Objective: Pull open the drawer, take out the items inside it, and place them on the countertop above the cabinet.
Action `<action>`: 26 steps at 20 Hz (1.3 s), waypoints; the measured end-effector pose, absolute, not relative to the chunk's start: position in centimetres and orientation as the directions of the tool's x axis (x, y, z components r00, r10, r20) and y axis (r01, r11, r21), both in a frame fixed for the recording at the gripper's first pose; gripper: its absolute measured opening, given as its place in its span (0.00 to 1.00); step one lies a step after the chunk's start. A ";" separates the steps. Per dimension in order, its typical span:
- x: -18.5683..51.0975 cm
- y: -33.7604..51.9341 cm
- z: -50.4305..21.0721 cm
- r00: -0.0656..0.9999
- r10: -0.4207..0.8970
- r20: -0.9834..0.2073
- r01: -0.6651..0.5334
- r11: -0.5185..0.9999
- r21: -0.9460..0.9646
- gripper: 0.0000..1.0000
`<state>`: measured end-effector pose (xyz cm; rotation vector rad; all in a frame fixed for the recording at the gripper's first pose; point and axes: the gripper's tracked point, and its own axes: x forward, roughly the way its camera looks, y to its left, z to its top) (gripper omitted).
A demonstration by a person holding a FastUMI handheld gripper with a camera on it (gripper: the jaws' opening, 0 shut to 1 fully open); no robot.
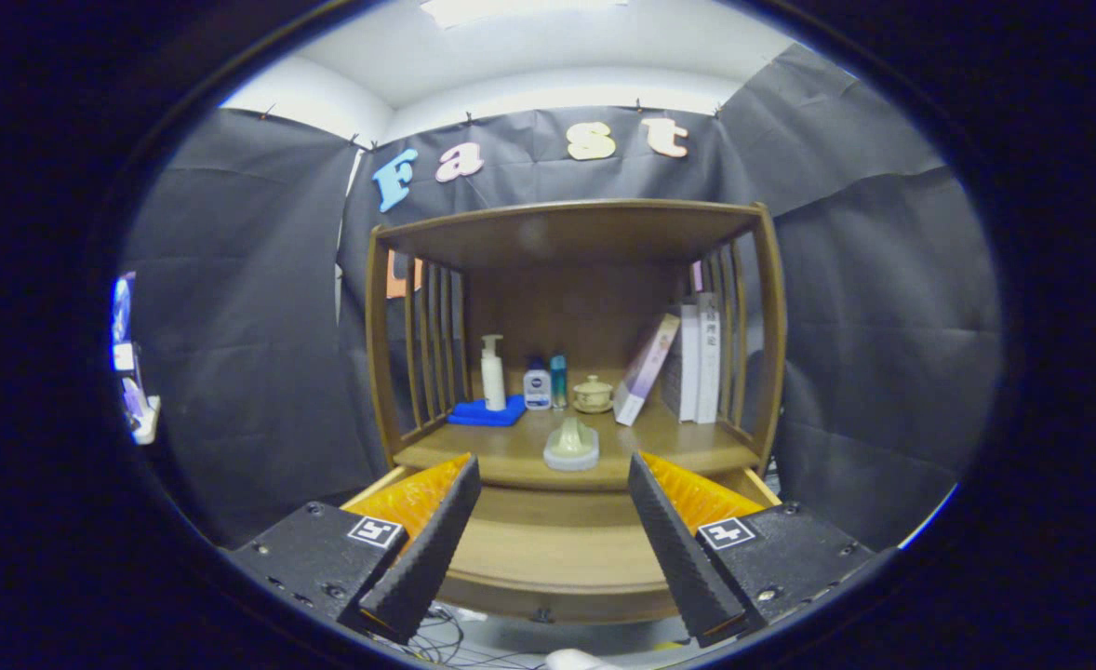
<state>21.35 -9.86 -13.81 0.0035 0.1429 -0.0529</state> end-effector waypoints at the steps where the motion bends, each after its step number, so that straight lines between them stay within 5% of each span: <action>1: 20.5 -9.7 -15.5 0.987 -0.062 -0.146 0.061 0.998 -0.017 1.00; 10: 17.7 -8.0 -27.0 0.956 -0.112 -0.271 0.103 0.994 -0.048 1.00; 26: 21.4 -9.1 -28.6 0.938 -0.173 -0.301 0.172 0.985 -0.029 0.99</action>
